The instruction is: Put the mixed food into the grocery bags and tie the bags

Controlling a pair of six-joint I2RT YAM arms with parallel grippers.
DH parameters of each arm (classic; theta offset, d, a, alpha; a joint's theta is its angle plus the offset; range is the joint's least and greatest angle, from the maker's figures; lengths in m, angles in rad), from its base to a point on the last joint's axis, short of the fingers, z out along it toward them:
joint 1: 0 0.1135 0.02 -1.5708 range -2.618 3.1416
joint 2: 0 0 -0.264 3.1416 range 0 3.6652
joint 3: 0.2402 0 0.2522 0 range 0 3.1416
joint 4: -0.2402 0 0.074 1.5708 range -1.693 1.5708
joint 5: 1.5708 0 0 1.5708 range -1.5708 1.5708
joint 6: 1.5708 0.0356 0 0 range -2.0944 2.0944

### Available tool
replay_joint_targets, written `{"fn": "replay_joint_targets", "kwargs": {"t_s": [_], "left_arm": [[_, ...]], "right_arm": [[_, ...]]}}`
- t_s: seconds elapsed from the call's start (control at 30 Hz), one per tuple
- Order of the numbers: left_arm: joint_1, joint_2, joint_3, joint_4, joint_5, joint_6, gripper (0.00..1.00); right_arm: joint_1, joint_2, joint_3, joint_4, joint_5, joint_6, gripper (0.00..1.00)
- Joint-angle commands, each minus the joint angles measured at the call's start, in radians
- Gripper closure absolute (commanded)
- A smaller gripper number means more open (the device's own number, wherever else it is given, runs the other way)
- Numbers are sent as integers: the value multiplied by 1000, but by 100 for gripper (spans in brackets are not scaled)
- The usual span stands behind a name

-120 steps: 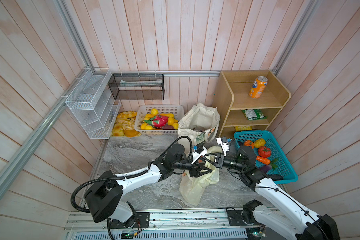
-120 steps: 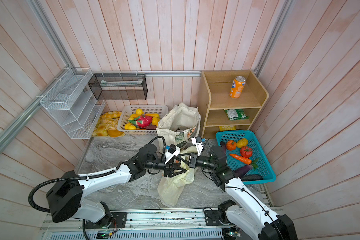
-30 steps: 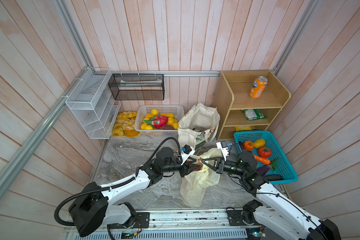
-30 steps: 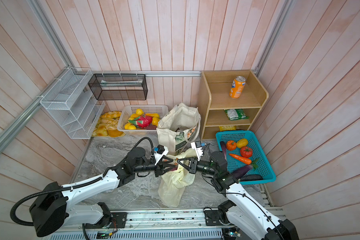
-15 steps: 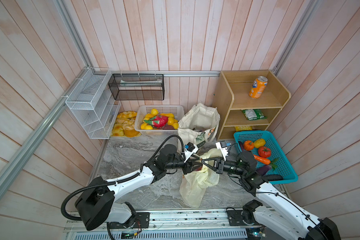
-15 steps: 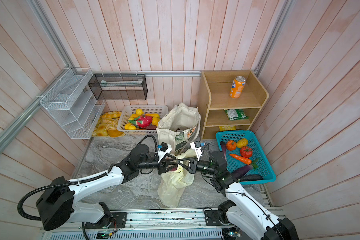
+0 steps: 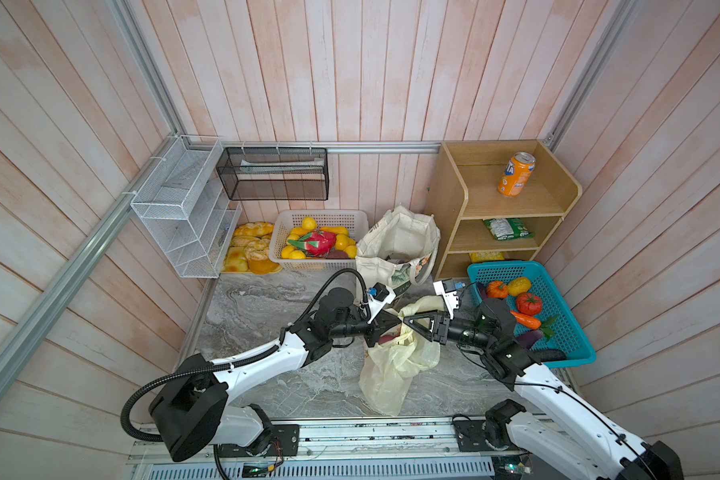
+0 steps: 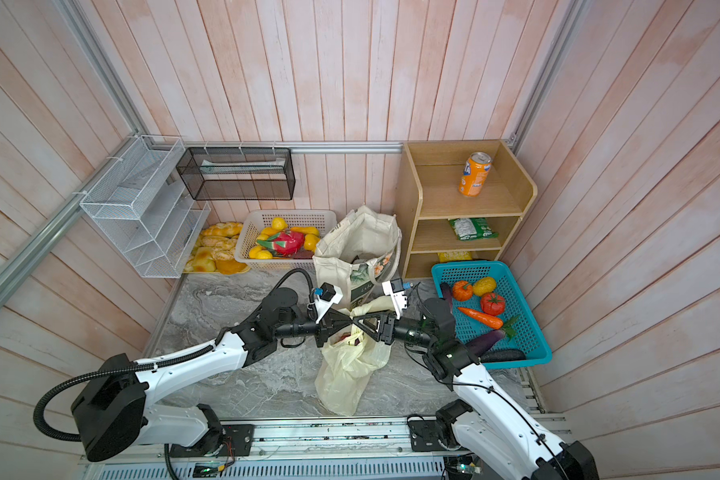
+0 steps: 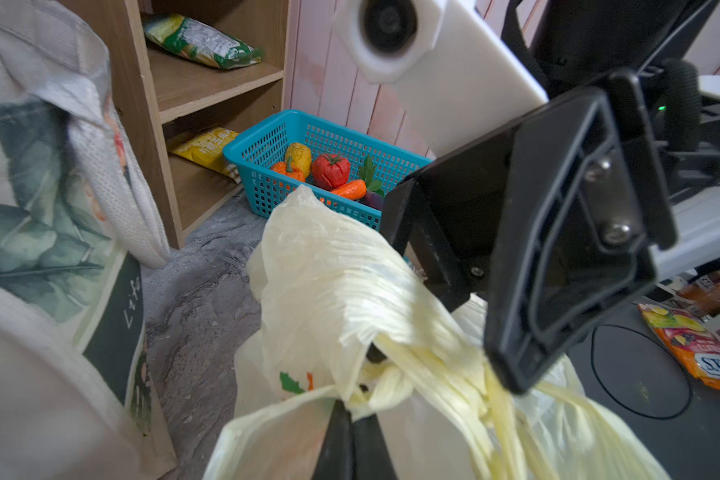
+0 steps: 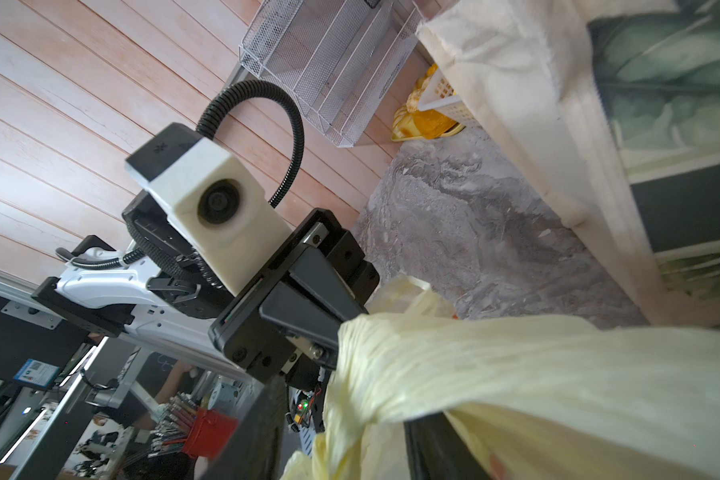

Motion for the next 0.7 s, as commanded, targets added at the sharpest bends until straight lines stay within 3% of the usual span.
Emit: {"fn": "replay_joint_targets", "kwargs": {"t_s": [0.0,0.13,0.33,0.47,0.67], "left_arm": [[9,-22,-8,-11,-44,3,100],[10,-4,3,-23,-38,1,100],[9,18,17,-23,-29,1,100],[9,26,21,-22,-24,1,100],[10,29,25,-22,-23,1,100]], "right_arm": [[-31,-81,49,-188,68,-43,49],[-47,-165,76,-318,113,-48,53],[-43,-272,64,-465,106,-48,96],[-7,-306,28,-465,84,-30,98],[110,-307,-33,-416,164,8,96]]}}
